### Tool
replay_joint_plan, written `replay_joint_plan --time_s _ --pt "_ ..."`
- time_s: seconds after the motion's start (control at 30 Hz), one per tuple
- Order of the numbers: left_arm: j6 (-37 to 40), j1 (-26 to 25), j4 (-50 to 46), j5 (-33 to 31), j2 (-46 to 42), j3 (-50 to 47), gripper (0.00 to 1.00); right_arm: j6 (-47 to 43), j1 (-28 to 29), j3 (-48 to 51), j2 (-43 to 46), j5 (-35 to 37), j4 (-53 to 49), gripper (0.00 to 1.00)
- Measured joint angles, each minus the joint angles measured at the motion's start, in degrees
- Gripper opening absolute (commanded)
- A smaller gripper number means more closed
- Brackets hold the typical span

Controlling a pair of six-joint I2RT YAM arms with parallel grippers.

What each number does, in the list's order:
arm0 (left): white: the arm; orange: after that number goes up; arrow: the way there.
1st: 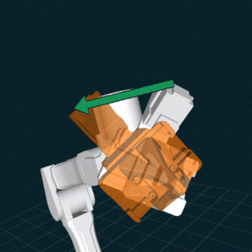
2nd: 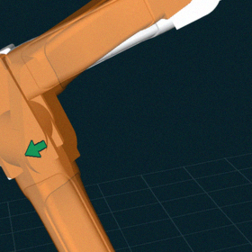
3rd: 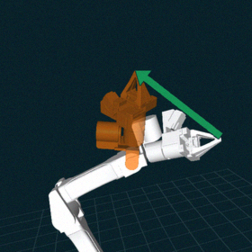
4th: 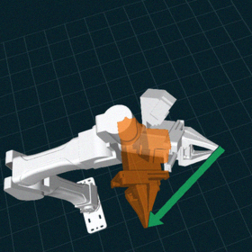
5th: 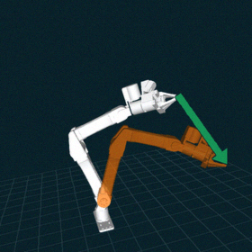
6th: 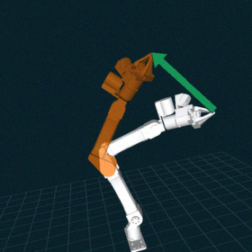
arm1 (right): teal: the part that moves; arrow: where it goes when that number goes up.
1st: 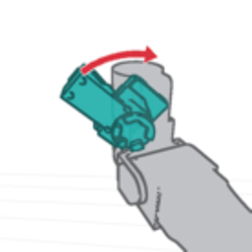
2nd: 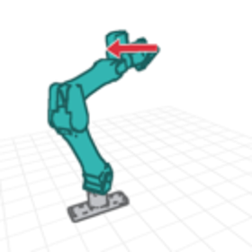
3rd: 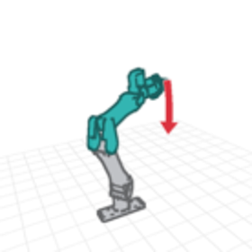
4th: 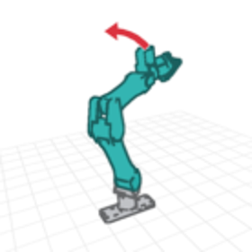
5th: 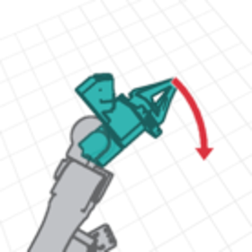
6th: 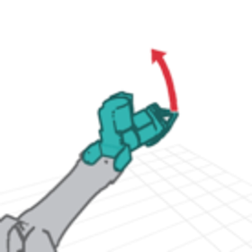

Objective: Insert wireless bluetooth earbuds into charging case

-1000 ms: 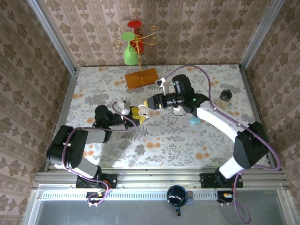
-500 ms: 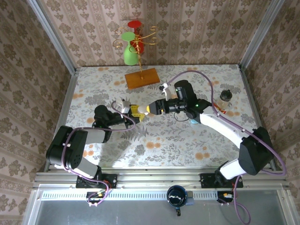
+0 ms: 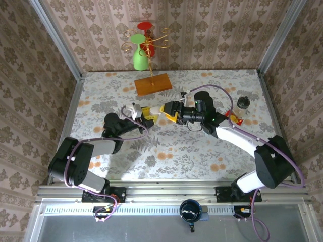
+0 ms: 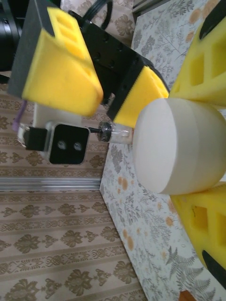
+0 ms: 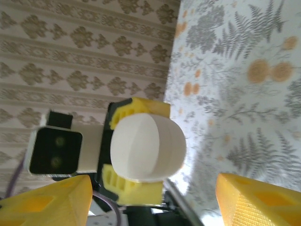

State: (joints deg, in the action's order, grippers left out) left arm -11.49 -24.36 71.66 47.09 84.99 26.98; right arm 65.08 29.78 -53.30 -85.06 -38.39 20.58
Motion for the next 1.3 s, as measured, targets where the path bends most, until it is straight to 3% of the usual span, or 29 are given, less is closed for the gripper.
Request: replay_joint_plan --time_s 0.13,0.47,0.6,0.7,0.8,1.03,1.23,1.3 --pt "0.76 -1.66 0.04 -2.71 0.00 0.44 0.25 6.03 0.00 0.02 -2.05 -1.62 5.38 0.67" --pt "2.34 -4.50 1.81 -6.38 0.00 0.48 0.25 12.92 -0.79 1.84 -2.89 -2.89 11.63 0.28" --pt "2.36 -4.50 1.86 -6.60 0.02 0.48 0.28 14.21 -0.92 2.32 -3.15 -3.02 13.42 0.21" --pt "2.51 -4.50 1.90 -6.60 0.02 0.50 0.35 14.47 -0.94 2.43 -3.19 -3.02 13.84 0.21" --pt "3.06 -4.50 1.81 -6.60 0.02 0.52 0.55 14.19 -1.33 2.43 -3.19 -3.21 13.77 0.21" --pt "5.51 -4.52 -0.61 -6.67 0.00 0.42 0.84 8.90 -4.98 2.62 -3.19 -2.38 9.81 0.21" --pt "7.34 -5.05 -5.73 -8.66 -0.85 -1.36 1.00 3.58 -9.86 5.53 -3.19 -0.09 4.07 0.22" --pt "8.20 -5.62 -8.24 -10.54 -1.73 -2.12 1.00 2.23 -10.99 6.38 -3.34 0.76 2.40 0.22"
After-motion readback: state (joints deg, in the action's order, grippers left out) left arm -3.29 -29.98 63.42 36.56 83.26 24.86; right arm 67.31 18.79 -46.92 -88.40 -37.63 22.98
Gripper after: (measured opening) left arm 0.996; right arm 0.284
